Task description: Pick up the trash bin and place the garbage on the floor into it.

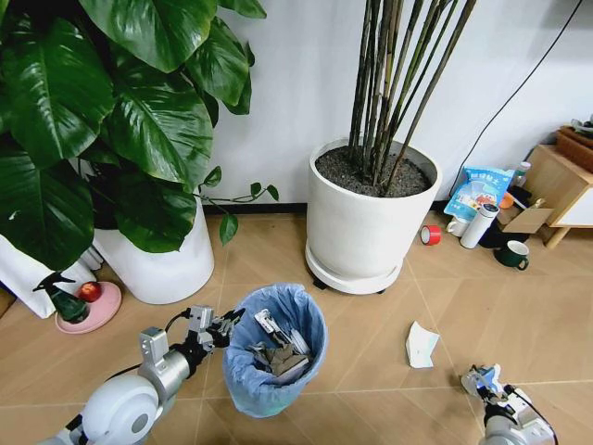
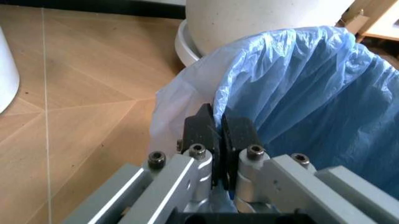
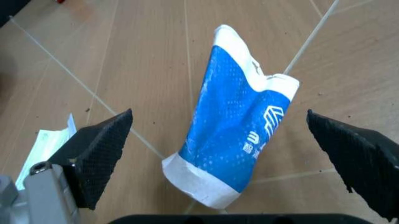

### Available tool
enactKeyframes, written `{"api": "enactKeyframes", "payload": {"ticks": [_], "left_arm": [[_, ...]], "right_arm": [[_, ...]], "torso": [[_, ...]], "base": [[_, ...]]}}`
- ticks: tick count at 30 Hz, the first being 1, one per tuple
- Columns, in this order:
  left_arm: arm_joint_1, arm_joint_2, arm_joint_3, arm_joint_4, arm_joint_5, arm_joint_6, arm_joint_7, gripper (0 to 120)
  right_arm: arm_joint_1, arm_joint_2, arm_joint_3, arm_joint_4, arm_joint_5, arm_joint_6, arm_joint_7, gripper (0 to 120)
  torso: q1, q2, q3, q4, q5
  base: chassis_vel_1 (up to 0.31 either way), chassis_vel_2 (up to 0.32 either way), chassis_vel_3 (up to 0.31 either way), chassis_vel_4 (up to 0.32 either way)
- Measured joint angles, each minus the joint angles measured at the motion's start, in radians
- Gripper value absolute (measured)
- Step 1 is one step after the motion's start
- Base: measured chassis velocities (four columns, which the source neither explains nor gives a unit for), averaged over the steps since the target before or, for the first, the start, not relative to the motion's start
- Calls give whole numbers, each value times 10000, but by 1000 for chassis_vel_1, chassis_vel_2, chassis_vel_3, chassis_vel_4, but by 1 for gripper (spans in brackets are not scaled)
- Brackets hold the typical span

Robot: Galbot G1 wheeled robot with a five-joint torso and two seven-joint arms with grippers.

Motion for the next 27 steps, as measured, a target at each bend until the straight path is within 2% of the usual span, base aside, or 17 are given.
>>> {"api": "enactKeyframes", "payload": {"ticks": [5,8,15,17,18,19,22,24,27], "left_arm": [[-30,-24,22,76,-14,6,-15,0],[-64,-34,31,109,-40,9,-26,0],[-129,-49,50,177,-104,18,-48,0],[-135,-49,50,181,-109,18,-48,0],[-146,-49,50,188,-117,18,-50,0],[-146,-49,50,188,-117,18,-50,0],[-181,-48,51,219,-148,20,-56,0],[-187,-49,53,238,-154,20,-57,0],[-208,-49,58,258,-161,21,-59,0]], "right_arm": [[185,12,-86,-237,47,0,14,100],[308,35,-134,-415,96,1,15,94],[605,128,-251,-753,155,16,53,68],[626,130,-259,-774,157,19,55,67],[650,132,-269,-799,159,23,56,58],[650,132,-269,-799,159,23,56,58],[743,129,-310,-889,167,47,53,39],[752,121,-316,-898,166,52,47,36],[740,90,-319,-900,148,59,27,26]], "torso": [[0,0,0,0,-1],[0,0,0,0,0],[0,0,0,1,0],[0,0,0,1,0],[0,0,0,0,0],[0,0,0,0,0],[0,0,0,0,-1],[0,0,0,0,-1],[0,0,0,0,0]], "base": [[0,0,0,0],[0,0,0,0],[0,0,0,0],[0,0,0,0],[0,0,0,0],[0,0,0,0],[0,0,0,0],[0,0,0,0],[0,0,0,0]]}}
